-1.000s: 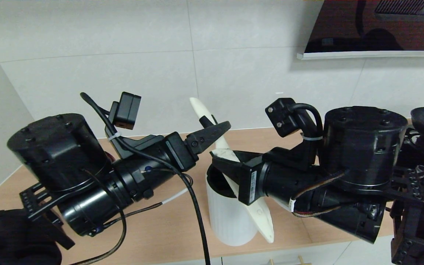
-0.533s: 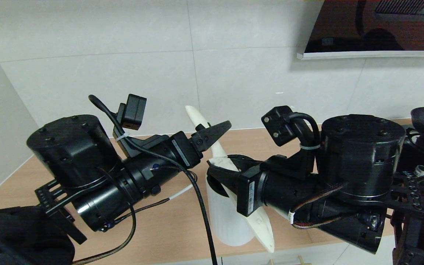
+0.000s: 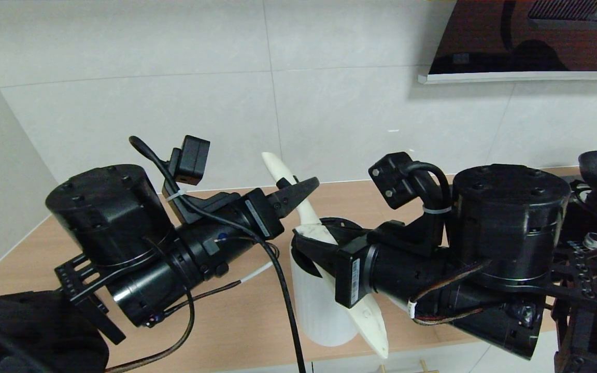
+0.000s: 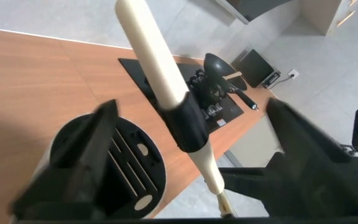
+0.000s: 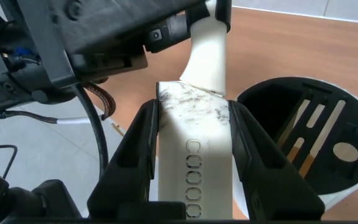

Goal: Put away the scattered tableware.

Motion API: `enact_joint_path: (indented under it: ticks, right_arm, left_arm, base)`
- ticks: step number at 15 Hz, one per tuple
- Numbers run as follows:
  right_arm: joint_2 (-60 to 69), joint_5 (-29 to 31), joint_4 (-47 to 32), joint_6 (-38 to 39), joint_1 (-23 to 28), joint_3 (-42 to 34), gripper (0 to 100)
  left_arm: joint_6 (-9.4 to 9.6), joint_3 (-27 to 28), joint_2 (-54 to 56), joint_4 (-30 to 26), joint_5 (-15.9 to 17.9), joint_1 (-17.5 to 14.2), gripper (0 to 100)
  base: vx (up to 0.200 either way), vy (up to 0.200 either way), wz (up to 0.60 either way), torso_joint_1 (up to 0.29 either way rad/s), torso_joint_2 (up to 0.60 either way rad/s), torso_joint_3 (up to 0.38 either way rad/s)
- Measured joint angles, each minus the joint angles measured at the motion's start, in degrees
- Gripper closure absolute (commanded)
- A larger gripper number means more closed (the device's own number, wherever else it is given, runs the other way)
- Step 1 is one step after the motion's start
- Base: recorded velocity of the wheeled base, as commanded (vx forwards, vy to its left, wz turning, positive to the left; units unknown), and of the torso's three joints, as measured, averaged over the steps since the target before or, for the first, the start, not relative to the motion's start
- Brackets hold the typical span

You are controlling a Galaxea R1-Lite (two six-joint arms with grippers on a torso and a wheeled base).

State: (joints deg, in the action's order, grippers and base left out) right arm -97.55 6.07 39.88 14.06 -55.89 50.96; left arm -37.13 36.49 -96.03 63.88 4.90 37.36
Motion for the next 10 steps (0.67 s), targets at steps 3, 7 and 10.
enact_joint_path:
  ticks: [3, 7, 10]
  right_arm:
    - [-0.02, -0.09, -0.27, 0.0, 0.0, 0.0, 100]
    - [0.02, 0.06, 0.02, 0.06, 0.0, 0.02, 100]
    - [0.0, 0.05, 0.0, 0.09, 0.06, 0.02, 100]
  left_arm:
    - [0.0, 0.02, -0.04, 0.17, 0.13, 0.04, 100]
    - [0.05, -0.02, -0.11, 0.0, 0.0, 0.0, 100]
    - [0.05, -0.02, -0.06, 0.0, 0.0, 0.0, 100]
  base:
    - [0.0, 0.0, 0.0, 0.0, 0.0, 0.0]
    - [0.0, 0.0, 0.0, 0.0, 0.0, 0.0]
    - [0.0, 0.0, 0.0, 0.0, 0.0, 0.0]
